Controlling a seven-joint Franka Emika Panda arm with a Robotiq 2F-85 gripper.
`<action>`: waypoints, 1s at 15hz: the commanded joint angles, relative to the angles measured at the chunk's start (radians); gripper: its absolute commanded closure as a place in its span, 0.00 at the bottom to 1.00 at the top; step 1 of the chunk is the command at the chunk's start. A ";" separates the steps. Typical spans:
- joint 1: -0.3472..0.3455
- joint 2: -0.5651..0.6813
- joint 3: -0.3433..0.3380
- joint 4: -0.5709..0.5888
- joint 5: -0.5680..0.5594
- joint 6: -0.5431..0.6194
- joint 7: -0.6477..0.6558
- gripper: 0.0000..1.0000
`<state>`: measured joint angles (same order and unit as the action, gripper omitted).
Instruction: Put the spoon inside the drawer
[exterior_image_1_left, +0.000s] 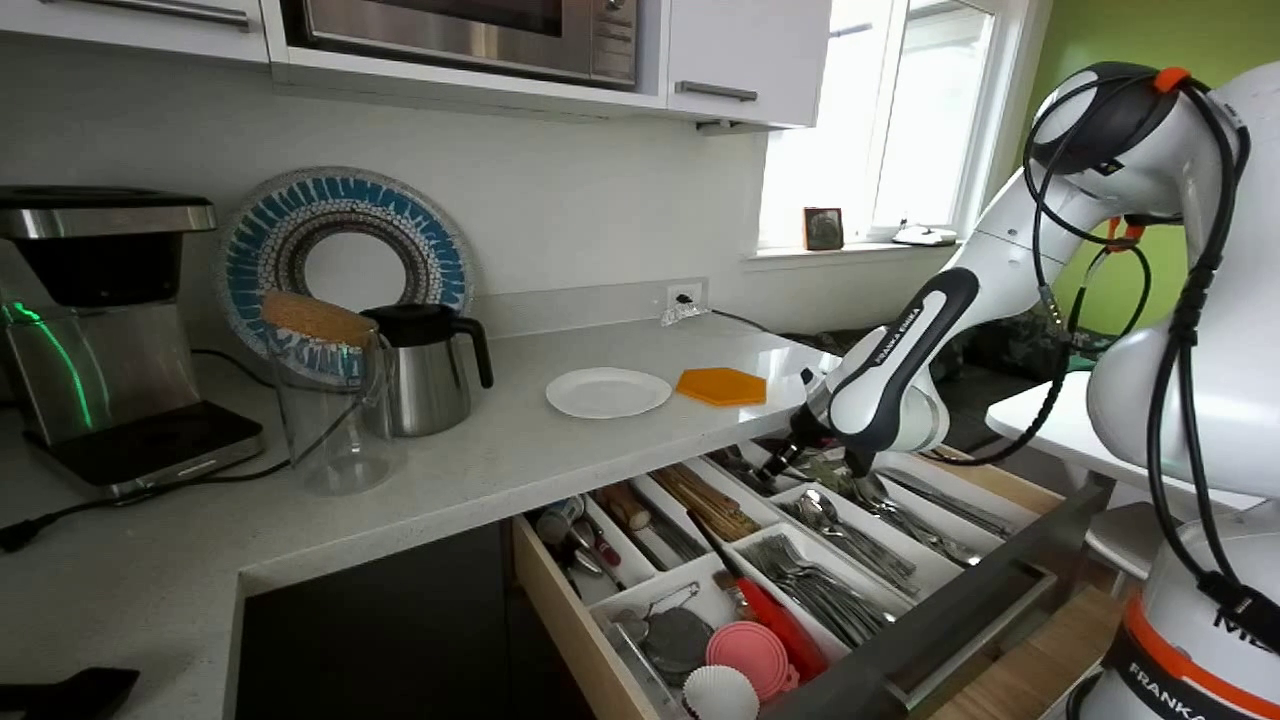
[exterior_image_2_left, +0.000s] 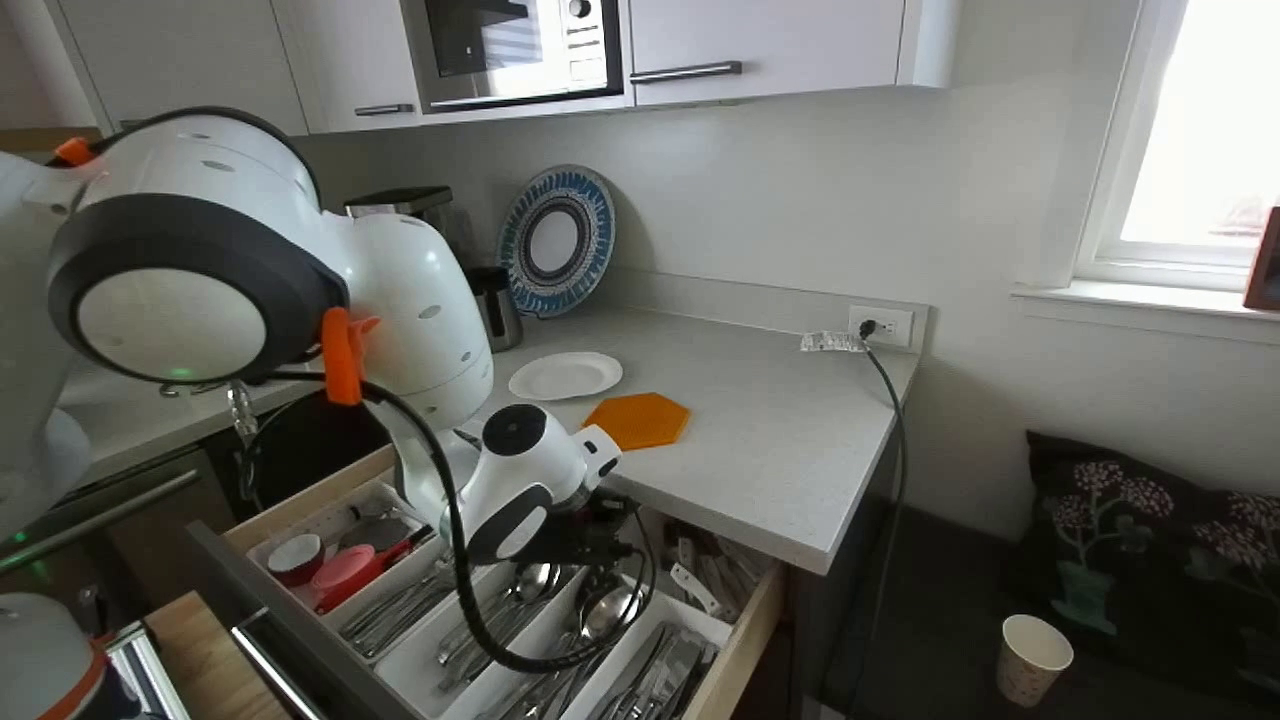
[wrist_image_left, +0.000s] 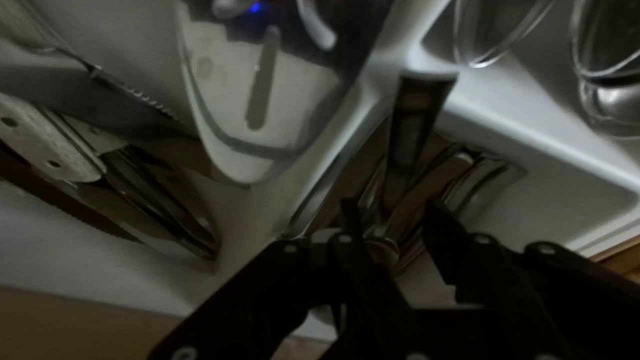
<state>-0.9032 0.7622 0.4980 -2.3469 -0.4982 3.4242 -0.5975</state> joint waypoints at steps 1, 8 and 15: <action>0.008 0.012 -0.022 0.013 -0.070 -0.005 0.094 0.30; 0.068 -0.102 -0.093 -0.075 -0.053 -0.007 0.213 0.00; 0.144 -0.262 -0.185 -0.214 -0.037 -0.004 0.299 0.00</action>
<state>-0.7951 0.6045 0.3677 -2.4740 -0.5434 3.4242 -0.3442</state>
